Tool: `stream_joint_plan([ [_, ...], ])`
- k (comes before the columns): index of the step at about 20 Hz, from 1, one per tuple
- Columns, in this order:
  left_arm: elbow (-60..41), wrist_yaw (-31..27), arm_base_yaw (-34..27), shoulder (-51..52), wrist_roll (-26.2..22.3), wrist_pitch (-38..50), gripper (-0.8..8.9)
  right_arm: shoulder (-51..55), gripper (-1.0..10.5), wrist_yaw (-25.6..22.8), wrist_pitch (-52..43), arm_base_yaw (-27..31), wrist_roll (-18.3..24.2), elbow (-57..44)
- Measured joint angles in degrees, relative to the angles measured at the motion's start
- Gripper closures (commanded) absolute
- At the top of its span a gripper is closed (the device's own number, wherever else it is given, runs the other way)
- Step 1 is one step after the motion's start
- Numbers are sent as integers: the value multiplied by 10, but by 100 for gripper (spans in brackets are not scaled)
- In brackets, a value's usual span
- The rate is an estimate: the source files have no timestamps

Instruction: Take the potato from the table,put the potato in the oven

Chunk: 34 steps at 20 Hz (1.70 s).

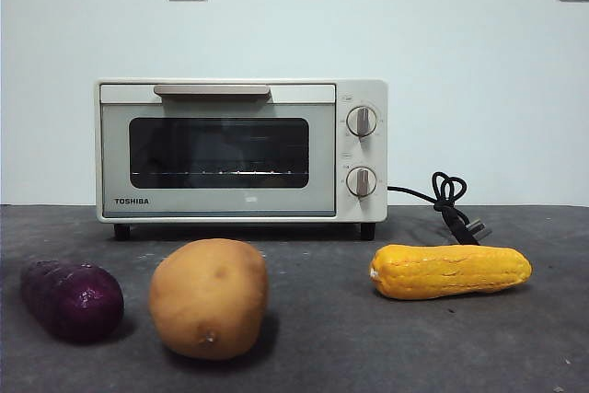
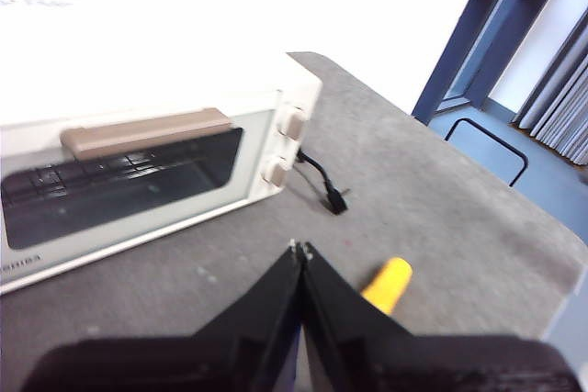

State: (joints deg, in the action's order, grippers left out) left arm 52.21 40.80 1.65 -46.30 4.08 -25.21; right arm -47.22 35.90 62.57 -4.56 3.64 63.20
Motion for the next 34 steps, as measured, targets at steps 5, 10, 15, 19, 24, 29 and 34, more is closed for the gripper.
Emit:
stream_joint_plan([
  [5, 112, -76, 34, -195, -19, 39, 820, 0, 346, 0, 0, 0, -4, 0],
  [10, 228, -139, 67, -357, -57, 44, 821, 0, 347, 0, 0, 0, -9, 0],
  [15, 254, -180, 90, -451, -77, 97, 821, 0, 347, 0, 0, 0, -11, 0],
  [19, 254, -198, 101, -479, -87, 117, 821, 0, 348, 0, 0, 0, -13, 0],
  [24, 258, -221, 109, -496, -110, 119, 821, -1, 348, 0, 0, 0, -13, 0],
  [29, 268, -216, 113, -499, -115, 90, 821, -1, 348, 0, 0, 0, -13, 0],
  [34, 275, -117, 126, -492, -117, -51, 821, -1, 348, 0, 0, 0, -13, 0],
])
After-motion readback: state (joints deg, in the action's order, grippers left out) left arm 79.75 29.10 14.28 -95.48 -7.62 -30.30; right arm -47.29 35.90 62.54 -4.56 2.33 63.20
